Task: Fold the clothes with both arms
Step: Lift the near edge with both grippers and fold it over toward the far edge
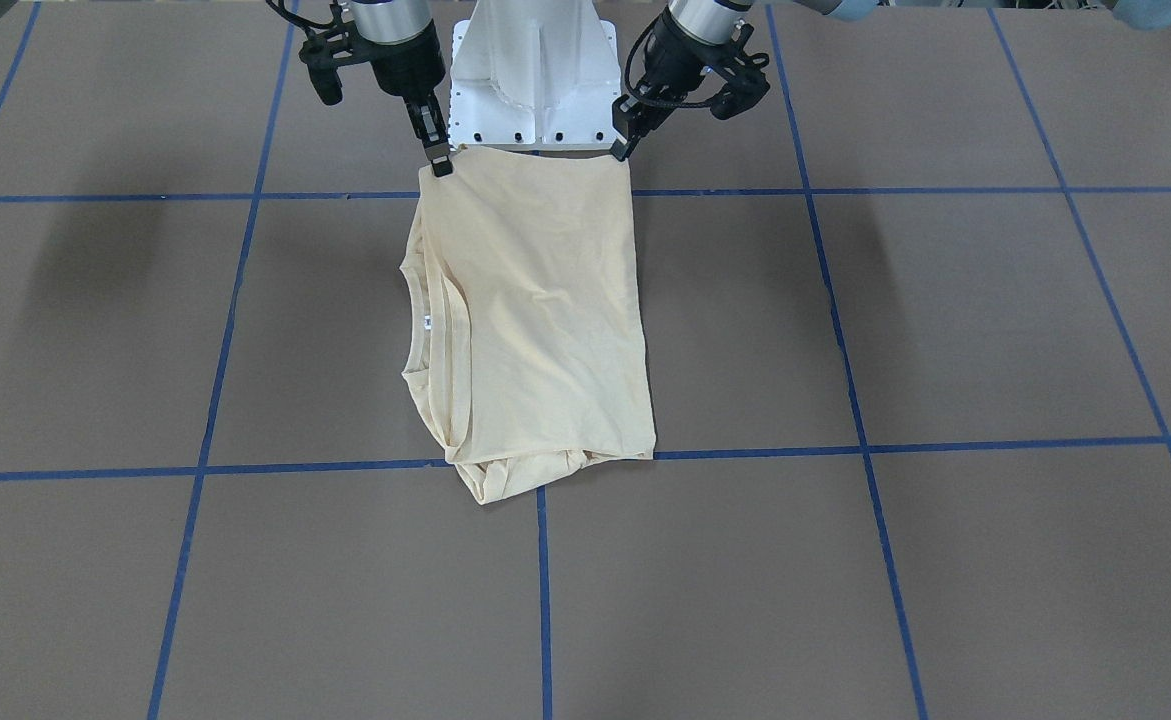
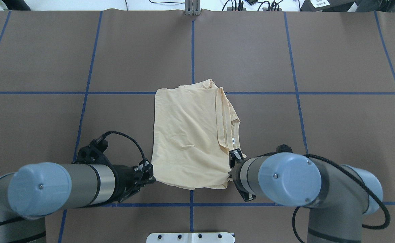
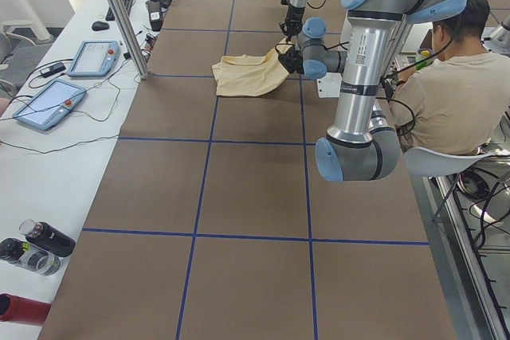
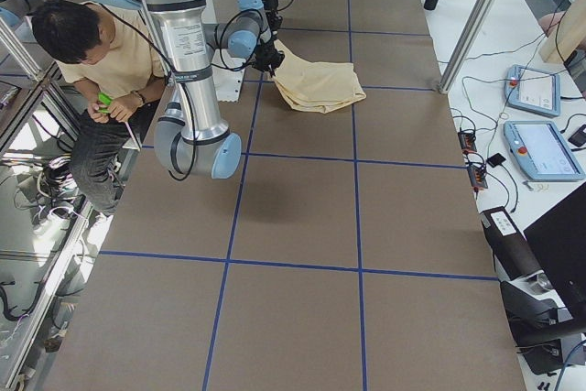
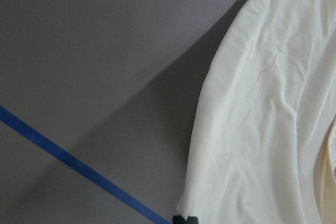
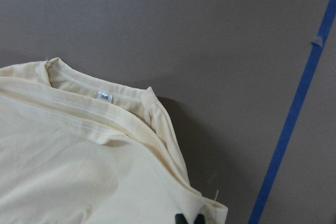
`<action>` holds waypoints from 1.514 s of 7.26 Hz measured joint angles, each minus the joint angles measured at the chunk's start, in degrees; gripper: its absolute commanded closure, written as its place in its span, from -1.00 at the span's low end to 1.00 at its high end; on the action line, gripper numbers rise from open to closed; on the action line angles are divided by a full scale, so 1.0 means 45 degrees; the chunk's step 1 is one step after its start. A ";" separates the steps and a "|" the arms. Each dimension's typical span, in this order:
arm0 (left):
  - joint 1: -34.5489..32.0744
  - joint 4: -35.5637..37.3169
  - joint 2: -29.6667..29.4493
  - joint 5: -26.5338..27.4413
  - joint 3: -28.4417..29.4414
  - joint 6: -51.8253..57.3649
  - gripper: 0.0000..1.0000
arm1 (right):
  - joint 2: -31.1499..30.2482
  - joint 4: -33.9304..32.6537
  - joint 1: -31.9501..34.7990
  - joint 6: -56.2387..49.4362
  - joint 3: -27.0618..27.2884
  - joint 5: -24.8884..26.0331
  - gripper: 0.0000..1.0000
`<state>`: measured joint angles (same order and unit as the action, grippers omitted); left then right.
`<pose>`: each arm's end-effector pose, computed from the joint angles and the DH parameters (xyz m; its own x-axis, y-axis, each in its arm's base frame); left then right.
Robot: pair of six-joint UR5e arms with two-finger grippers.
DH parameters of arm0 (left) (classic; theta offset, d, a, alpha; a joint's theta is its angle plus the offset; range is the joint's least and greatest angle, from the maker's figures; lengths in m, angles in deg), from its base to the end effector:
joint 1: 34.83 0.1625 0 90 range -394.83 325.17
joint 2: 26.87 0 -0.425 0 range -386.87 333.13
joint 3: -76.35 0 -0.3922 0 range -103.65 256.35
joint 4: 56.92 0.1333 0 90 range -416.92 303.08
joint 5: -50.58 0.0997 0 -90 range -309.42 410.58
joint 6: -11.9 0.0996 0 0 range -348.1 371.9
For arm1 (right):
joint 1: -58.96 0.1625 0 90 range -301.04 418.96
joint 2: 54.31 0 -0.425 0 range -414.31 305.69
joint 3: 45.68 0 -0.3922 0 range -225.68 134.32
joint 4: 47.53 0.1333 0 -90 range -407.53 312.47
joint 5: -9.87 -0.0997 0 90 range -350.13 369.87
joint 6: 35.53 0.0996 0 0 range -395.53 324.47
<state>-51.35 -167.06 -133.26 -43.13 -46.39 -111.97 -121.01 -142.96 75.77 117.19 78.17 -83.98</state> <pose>0.4479 -0.2652 0.2156 0.1560 -0.6263 -0.7638 0.3766 0.7526 -0.5402 -0.4618 -0.2718 0.2067 0.0602 0.9445 0.3228 -0.6362 0.2855 -0.7167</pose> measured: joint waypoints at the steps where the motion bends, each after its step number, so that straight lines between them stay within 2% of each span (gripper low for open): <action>1: -0.0986 0.0105 -0.0340 -0.0264 0.0278 0.1024 1.00 | 0.0450 0.0018 0.1075 -0.0576 -0.0559 -0.0935 1.00; 4: -0.3247 -0.0113 -0.1736 -0.1313 0.2491 0.2903 1.00 | 0.2349 0.0273 0.3320 -0.2129 -0.3505 -0.2442 1.00; 6: -0.3924 -0.0736 -0.2545 -0.1376 0.4133 0.3288 1.00 | 0.3567 0.0754 0.4188 -0.2896 -0.5605 -0.3121 1.00; 8: -0.4325 -0.1783 -0.3255 -0.1380 0.5896 0.3363 1.00 | 0.4361 0.1933 0.4767 -0.3422 -0.7581 -0.3588 1.00; 11: -0.4753 -0.2758 -0.4059 -0.1321 0.7718 0.3660 1.00 | 0.5040 0.2447 0.5241 -0.4602 -0.9426 -0.3982 1.00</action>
<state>-72.74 -179.47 -151.53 -49.07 -11.65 -95.50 -98.33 -131.95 99.35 96.48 35.75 -101.90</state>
